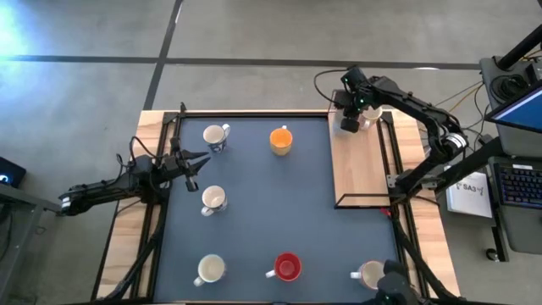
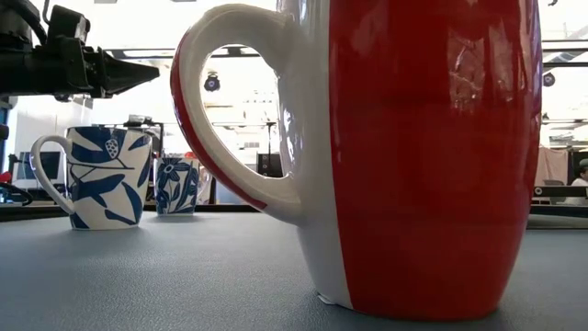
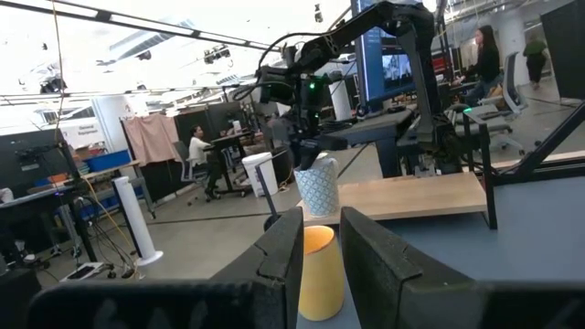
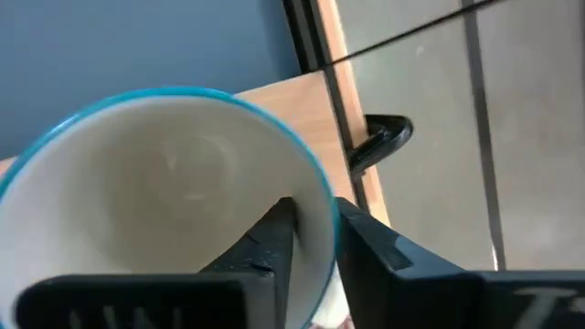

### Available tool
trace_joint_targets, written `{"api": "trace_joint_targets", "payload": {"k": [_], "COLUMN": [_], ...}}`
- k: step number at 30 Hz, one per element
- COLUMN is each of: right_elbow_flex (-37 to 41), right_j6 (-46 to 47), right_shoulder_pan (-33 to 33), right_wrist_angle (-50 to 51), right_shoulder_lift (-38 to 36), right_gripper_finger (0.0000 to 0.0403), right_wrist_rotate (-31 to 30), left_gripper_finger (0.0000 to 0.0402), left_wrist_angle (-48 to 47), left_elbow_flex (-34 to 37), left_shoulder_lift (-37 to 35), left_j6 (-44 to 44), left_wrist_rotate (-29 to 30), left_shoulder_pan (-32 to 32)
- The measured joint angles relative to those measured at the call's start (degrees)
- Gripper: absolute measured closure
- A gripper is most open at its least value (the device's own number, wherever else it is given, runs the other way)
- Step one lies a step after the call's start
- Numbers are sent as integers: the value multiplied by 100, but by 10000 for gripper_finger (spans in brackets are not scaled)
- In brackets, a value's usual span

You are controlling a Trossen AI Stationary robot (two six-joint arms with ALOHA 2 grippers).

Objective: Place coffee mugs
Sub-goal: Put the light blue cup on the shelf aligned with the orange cup

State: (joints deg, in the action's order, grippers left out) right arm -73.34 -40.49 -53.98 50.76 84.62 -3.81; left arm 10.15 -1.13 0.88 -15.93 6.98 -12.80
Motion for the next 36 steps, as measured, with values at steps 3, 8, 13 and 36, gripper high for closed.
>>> {"api": "trace_joint_targets", "payload": {"k": [3, 8, 13, 36], "right_elbow_flex": [0, -2, -7, -13], "right_j6": [84, 388, 983, 2279], "right_shoulder_pan": [9, 4, 8, 699], "right_wrist_angle": [-9, -11, 111, 984], "right_shoulder_lift": [-5, -196, -518, -723], "right_gripper_finger": [315, 310, 320, 326], "right_wrist_rotate": [-297, -412, -2, 967], "left_gripper_finger": [342, 342, 342, 342], "left_wrist_angle": [0, 0, 2, 1], "left_elbow_flex": [-1, 0, -2, 0], "left_shoulder_lift": [-2, -1, -2, -1], "left_j6": [-1, 0, 0, -1], "left_wrist_rotate": [0, 0, 0, -1], "left_shoulder_pan": [0, 0, 0, 0]}}
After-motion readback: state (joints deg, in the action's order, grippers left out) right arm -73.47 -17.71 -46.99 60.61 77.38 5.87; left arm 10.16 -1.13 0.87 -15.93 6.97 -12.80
